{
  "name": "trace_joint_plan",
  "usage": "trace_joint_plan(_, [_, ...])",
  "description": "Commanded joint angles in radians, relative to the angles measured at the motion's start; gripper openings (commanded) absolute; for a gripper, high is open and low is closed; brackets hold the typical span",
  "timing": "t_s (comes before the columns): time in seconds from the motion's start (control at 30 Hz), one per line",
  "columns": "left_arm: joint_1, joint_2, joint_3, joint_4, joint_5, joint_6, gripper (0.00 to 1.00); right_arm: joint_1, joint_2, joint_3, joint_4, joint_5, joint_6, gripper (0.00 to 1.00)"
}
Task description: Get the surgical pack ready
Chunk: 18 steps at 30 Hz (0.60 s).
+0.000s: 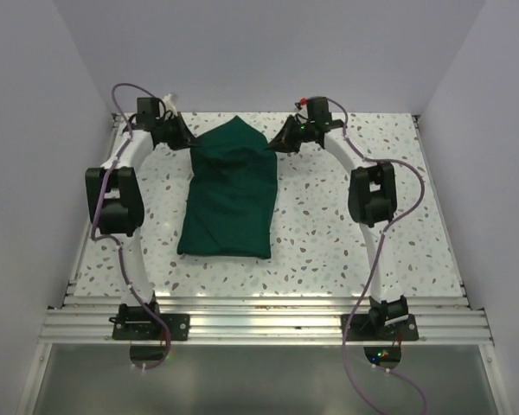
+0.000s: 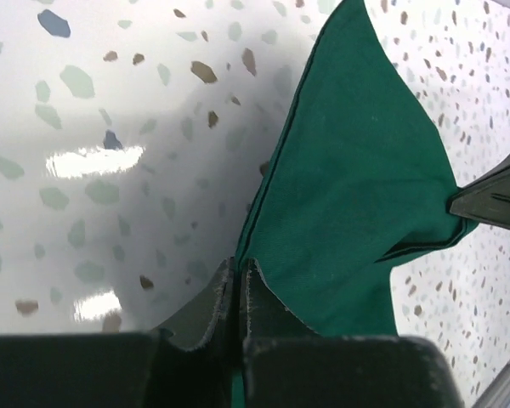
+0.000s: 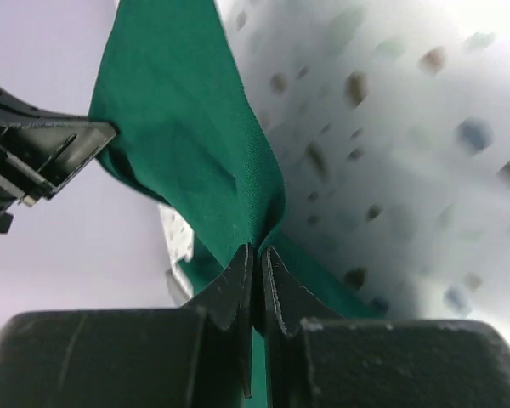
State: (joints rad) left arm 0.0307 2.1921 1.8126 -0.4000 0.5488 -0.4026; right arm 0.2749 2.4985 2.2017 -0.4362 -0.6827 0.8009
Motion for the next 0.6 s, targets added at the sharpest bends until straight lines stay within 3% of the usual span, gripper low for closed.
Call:
trace_joint_plan(0.0, [0.015,-0.181,-0.099,-0.025,-0.013,0.050,0.00,0.023,-0.182,-0.066,-0.047,-0.069,-0.051,0.00])
trace_joint_plan(0.13, [0.015,-0.293,-0.229,-0.051,-0.007,0.054,0.00,0.049,-0.265,-0.109,-0.117,-0.083,-0.086,0.00])
trace_joint_plan(0.57, [0.015,-0.616,-0.522,-0.108,-0.047,0.074,0.00,0.106,-0.566,-0.494,-0.118,-0.089,-0.137,0.00])
